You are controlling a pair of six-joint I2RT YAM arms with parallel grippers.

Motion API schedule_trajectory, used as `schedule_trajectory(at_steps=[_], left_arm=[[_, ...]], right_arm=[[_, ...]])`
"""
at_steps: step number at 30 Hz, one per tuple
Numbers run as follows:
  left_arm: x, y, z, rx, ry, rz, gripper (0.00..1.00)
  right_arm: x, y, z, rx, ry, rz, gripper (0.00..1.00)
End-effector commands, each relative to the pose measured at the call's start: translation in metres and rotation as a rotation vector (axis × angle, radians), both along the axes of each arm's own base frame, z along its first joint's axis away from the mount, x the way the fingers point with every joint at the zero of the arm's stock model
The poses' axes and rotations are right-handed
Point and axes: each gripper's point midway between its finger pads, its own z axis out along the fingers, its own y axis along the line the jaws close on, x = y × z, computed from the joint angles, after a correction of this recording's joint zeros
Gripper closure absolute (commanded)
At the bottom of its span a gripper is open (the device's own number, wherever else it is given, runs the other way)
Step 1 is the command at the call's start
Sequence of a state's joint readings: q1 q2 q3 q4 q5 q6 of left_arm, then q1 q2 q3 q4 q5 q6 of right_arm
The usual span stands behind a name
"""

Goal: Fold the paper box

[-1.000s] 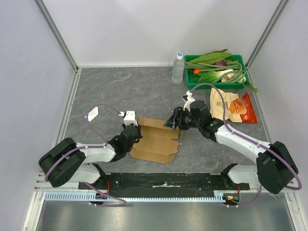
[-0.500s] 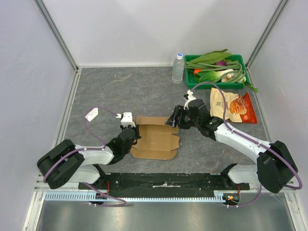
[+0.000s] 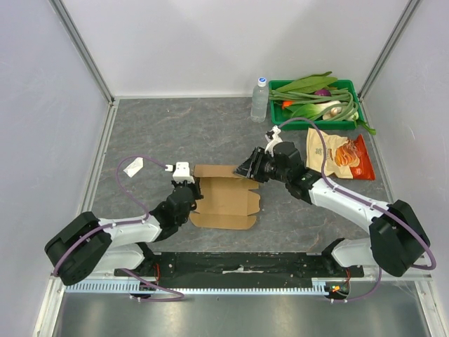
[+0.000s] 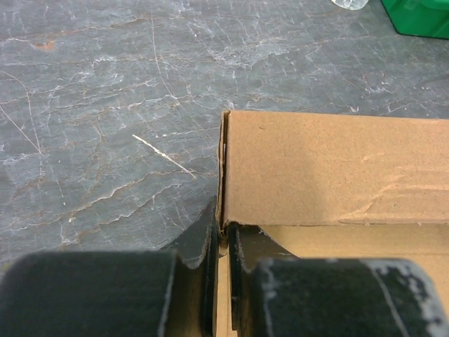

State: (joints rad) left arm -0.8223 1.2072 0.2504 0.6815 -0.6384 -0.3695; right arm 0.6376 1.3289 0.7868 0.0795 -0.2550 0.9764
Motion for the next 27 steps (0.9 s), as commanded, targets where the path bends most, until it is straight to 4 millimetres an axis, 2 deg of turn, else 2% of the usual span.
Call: schedule_trajectory(at_steps=[1,2,6,8,11,12,15,16,17,18,19,20,24,27], left_arm=[[0.007,0.002,0.022,-0.030,-0.043,0.054,0.98],[0.009,0.001,0.025,-0.038,-0.046,0.053,0.98],[0.011,0.001,0.031,-0.055,-0.038,0.078,0.98],[0.012,0.002,0.035,-0.068,-0.038,0.096,0.98],[0.013,0.005,0.041,-0.087,-0.045,0.119,0.98],[0.014,0.006,0.044,-0.091,-0.052,0.128,0.98],[0.013,0.009,0.046,-0.094,-0.053,0.142,0.98],[0.013,0.011,0.048,-0.099,-0.059,0.147,0.98],[0.012,0.013,0.048,-0.094,-0.057,0.153,0.98],[0.012,0.015,0.049,-0.091,-0.060,0.164,0.98],[0.012,0.016,0.051,-0.091,-0.062,0.170,0.98],[0.013,0.017,0.052,-0.089,-0.064,0.176,0.98],[0.012,0.020,0.050,-0.082,-0.053,0.188,0.98],[0.013,0.018,0.046,-0.079,-0.038,0.183,0.98]], right_arm=[[0.004,0.012,0.033,0.180,-0.031,-0.030,0.54],[0.003,0.012,0.030,0.195,-0.013,-0.038,0.56],[0.001,0.018,0.038,0.260,-0.013,-0.020,0.61],[0.002,0.016,0.040,0.265,-0.019,-0.026,0.68],[0.004,0.015,0.039,0.251,-0.021,-0.043,0.96],[0.005,0.015,0.040,0.254,-0.020,-0.049,1.00],[0.008,0.012,0.034,0.220,-0.036,-0.054,1.00],[0.011,0.014,0.040,0.210,-0.056,-0.043,1.00],[0.012,0.014,0.040,0.182,-0.071,-0.030,0.85],[0.010,0.007,0.029,0.109,-0.044,-0.034,0.69],[0.014,0.006,0.038,0.056,-0.111,-0.011,0.59],[0.014,0.001,0.039,0.019,-0.127,-0.005,0.50],[-0.002,-0.026,0.042,-0.146,-0.176,0.021,0.37],[-0.010,-0.040,0.039,-0.216,-0.217,0.030,0.34]])
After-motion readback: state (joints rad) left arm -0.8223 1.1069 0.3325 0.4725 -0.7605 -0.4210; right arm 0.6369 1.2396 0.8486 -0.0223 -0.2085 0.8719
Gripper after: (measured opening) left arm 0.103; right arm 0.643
